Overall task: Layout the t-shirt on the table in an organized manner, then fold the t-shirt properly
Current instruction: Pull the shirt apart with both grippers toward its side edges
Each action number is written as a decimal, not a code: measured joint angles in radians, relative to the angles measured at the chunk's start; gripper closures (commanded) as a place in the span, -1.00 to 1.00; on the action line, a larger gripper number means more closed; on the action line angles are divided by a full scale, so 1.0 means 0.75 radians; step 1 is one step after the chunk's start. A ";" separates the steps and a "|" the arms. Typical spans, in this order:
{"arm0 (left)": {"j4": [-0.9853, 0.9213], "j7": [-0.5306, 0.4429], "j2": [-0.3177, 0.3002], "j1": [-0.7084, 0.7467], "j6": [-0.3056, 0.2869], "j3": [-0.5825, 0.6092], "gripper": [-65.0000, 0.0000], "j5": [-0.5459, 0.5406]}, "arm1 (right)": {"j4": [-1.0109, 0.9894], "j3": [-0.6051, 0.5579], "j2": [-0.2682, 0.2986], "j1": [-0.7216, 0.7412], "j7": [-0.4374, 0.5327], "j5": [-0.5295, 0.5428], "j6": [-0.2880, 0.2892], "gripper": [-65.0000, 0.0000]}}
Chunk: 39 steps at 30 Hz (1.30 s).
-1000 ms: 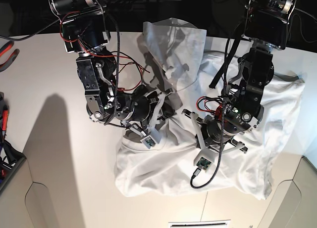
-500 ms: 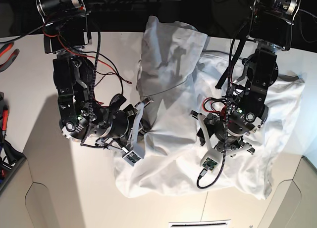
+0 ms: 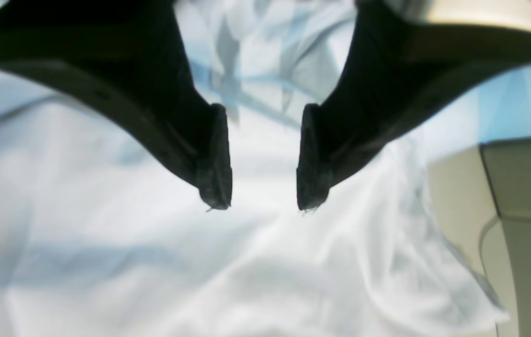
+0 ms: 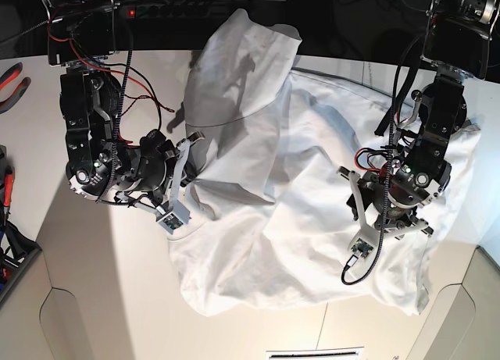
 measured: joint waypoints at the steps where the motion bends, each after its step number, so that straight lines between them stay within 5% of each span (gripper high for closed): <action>1: 0.000 0.001 -0.007 0.017 -0.001 0.001 0.18 -0.004 | 0.001 0.023 0.001 -0.003 -0.001 0.005 0.000 1.00; 11: 0.000 0.008 -0.032 0.157 0.054 0.003 0.18 0.037 | 0.001 0.263 0.067 -0.011 -0.001 0.102 0.001 1.00; 16: -0.054 0.047 -0.032 0.182 0.151 0.003 0.18 0.127 | 0.001 0.288 0.119 -0.011 -0.001 0.112 0.001 1.00; 27: -0.366 -0.036 -0.032 0.154 0.166 -0.003 0.18 0.153 | 0.002 0.289 0.153 -0.015 0.000 0.121 0.001 1.00; 31: -0.368 -0.035 -0.032 0.153 0.168 -0.003 0.18 0.160 | 0.002 0.289 0.157 -0.015 0.044 0.114 0.000 0.57; 39: -0.373 -0.033 -0.032 0.149 0.169 -0.003 0.18 0.199 | -0.025 0.289 0.159 -0.015 0.135 0.019 0.000 0.58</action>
